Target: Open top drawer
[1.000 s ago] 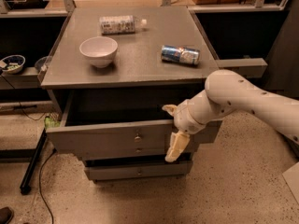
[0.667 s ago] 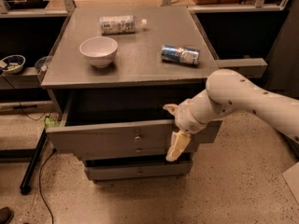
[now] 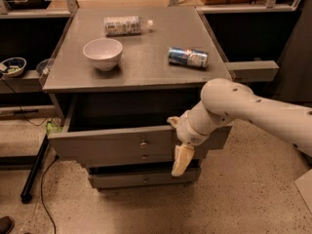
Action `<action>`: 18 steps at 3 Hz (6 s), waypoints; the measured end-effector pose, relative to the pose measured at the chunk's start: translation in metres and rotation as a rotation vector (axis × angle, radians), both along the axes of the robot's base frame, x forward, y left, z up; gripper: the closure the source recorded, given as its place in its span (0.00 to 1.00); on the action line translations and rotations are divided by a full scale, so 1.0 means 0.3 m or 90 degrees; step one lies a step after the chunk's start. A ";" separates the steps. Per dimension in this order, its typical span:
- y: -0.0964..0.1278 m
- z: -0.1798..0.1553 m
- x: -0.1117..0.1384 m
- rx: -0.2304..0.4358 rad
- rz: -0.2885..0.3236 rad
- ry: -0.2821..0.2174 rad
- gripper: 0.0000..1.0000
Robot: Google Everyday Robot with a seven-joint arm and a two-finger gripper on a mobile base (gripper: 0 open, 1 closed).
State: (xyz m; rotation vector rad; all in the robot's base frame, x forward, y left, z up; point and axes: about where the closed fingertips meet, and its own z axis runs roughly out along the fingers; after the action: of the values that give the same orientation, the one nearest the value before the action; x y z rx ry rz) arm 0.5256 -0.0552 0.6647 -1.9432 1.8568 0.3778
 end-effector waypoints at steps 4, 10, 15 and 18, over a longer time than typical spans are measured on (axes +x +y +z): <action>0.055 0.005 -0.087 0.120 0.103 0.069 0.00; -0.066 0.041 -0.422 0.341 0.247 0.100 0.00; -0.204 0.034 -0.731 0.391 0.237 0.075 0.00; -0.222 0.087 -0.701 0.318 0.186 0.007 0.00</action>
Offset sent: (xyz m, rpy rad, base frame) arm -0.0090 0.0125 -0.0030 -0.0120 0.0332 0.0815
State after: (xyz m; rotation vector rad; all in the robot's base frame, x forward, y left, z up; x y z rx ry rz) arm 0.3153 -0.1218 0.6908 -1.8473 1.3127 0.8520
